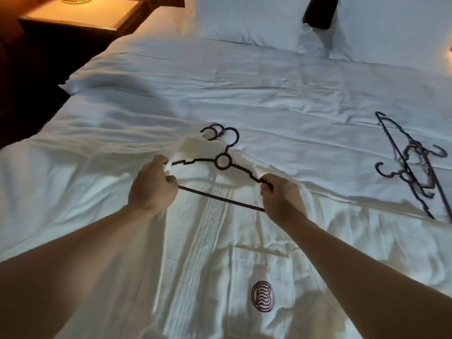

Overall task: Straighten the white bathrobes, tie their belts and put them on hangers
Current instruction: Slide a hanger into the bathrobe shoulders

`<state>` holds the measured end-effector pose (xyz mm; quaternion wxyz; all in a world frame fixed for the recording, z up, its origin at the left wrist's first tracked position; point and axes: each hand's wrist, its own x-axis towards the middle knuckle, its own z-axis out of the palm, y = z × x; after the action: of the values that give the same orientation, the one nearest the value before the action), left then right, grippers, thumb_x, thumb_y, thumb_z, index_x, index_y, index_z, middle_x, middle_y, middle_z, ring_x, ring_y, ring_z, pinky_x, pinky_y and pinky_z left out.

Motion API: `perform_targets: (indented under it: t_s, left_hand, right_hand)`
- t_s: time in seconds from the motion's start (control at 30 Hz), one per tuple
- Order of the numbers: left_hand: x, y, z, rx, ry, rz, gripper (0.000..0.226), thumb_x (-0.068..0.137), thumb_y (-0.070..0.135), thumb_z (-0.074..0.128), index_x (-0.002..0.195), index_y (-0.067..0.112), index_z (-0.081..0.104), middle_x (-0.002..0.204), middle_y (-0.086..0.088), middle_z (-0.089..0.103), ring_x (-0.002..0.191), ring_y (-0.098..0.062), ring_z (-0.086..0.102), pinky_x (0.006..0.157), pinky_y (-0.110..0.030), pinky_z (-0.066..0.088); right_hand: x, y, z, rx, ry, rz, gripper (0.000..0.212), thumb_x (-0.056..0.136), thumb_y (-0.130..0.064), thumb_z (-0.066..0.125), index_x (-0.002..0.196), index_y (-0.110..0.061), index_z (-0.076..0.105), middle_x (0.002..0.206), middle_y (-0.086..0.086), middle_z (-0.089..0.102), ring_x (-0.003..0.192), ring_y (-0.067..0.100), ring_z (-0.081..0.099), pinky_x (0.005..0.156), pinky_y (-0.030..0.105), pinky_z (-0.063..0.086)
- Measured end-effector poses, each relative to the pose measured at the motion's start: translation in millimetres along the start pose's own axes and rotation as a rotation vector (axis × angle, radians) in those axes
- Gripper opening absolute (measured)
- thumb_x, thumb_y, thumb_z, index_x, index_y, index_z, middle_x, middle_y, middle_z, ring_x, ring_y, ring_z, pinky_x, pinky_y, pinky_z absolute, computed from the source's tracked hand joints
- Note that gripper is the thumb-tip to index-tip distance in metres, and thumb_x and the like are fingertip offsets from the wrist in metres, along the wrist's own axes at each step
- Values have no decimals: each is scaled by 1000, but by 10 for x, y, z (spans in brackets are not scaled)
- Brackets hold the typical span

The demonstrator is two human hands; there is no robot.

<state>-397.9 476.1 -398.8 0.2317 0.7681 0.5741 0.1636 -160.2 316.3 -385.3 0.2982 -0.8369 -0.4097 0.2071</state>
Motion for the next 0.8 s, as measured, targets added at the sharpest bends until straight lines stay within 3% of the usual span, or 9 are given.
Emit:
perform_targets:
  t_s: [0.1,0.17,0.27,0.33,0.4,0.5,0.63,0.73,0.8]
  left_hand:
    - [-33,-100,-23,204,-8,267,50,80,14,62,129,21,55,121,-9,54,108,-37,56,78,-42,46]
    - [-46,-187,22,375,-33,491,56,71,23,69,126,27,61,130,-4,52,119,-33,50,90,-49,41]
    - [-41,-286,83,435,-92,673,31,76,40,64,105,35,73,125,7,59,127,-25,45,97,-49,28]
    - [-23,-341,102,451,-79,705,10,83,38,69,90,35,75,111,15,63,123,-22,48,95,-47,25]
    - [6,-369,69,455,-81,657,7,79,30,79,79,35,74,100,19,65,119,-22,52,95,-46,23]
    - [22,-438,57,438,-125,686,4,86,35,68,84,34,71,102,19,63,122,-21,51,99,-48,22]
    - [-22,-439,79,456,-240,759,27,85,59,60,104,43,70,110,22,61,127,-18,48,102,-51,24]
    - [-9,-372,93,425,-182,729,11,80,47,77,89,42,74,95,23,67,116,-17,56,97,-47,23]
    - [12,-331,101,392,-118,728,5,81,43,74,83,38,75,86,21,67,108,-17,59,94,-45,27]
  right_hand:
    - [202,-353,237,51,-130,-11,21,95,-21,48,84,-26,65,82,0,68,73,25,65,65,44,58]
    - [342,-521,386,110,-201,32,18,94,-20,51,93,-24,68,92,4,71,79,29,69,71,45,61]
    - [513,-625,582,148,-312,67,13,92,-21,56,97,-23,67,96,2,70,83,26,68,72,38,58]
    - [556,-639,638,148,-413,40,20,89,-29,55,102,-27,70,105,-3,69,98,21,62,89,37,49]
    - [590,-619,643,-4,-538,14,42,87,-39,44,122,-40,67,133,-7,62,126,20,51,112,44,34]
    - [636,-614,581,-440,-652,-87,65,86,-23,39,140,-59,42,145,-8,44,132,27,35,113,48,25]
    - [598,-682,516,-783,-477,-525,52,93,-10,51,137,-38,56,126,-3,49,119,24,40,99,42,32]
    - [565,-487,476,-675,-343,-567,29,92,-8,57,114,-24,70,113,0,53,108,26,47,97,42,41]
    - [551,-292,414,-530,-241,-606,26,83,5,61,94,-16,72,103,2,61,94,28,55,86,46,51]
